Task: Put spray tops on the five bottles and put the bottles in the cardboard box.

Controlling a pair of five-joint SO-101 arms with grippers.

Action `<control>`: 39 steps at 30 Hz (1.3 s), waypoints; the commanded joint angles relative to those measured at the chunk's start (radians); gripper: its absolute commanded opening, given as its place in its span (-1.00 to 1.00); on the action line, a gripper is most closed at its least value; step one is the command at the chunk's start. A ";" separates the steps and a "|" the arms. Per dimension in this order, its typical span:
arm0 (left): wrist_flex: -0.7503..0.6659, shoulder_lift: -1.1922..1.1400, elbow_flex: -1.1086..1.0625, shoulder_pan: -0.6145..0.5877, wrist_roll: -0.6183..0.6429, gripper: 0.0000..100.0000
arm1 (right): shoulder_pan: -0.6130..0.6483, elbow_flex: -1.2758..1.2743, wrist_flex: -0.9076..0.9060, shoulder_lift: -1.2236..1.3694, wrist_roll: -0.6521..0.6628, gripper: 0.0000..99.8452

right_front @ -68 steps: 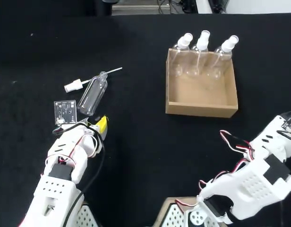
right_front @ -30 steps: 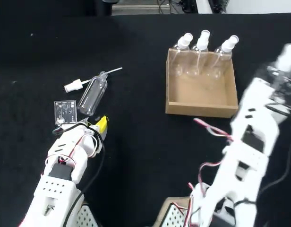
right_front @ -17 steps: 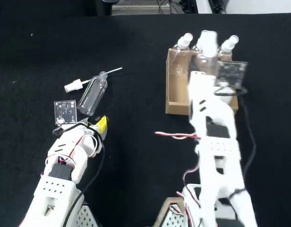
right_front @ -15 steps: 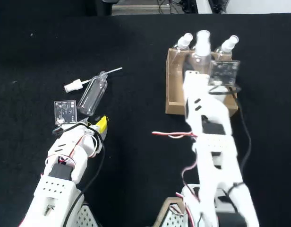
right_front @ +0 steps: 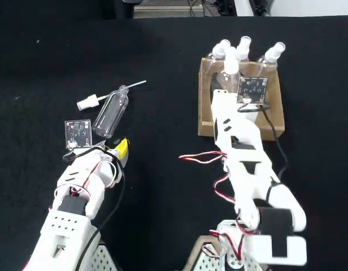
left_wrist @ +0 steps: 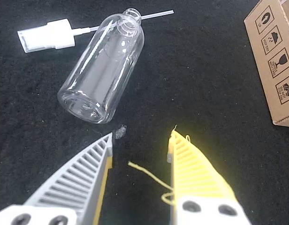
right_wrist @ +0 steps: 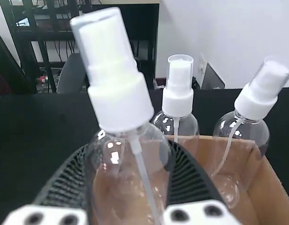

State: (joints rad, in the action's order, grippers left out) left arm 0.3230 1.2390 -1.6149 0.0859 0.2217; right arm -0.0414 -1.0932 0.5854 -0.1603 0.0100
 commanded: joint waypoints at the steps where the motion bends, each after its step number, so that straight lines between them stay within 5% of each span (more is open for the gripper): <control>1: -0.023 0.012 0.013 0.010 -0.012 -0.62 | 0.012 0.021 0.106 0.039 -0.005 -0.98; 39: -0.023 0.012 0.013 0.008 -0.012 -0.62 | 0.069 0.047 0.236 0.295 -0.003 -0.97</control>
State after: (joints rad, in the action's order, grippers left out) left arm 0.3230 1.2390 -1.6149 0.0859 0.2217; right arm 0.0230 -1.0840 0.8017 0.1327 0.0084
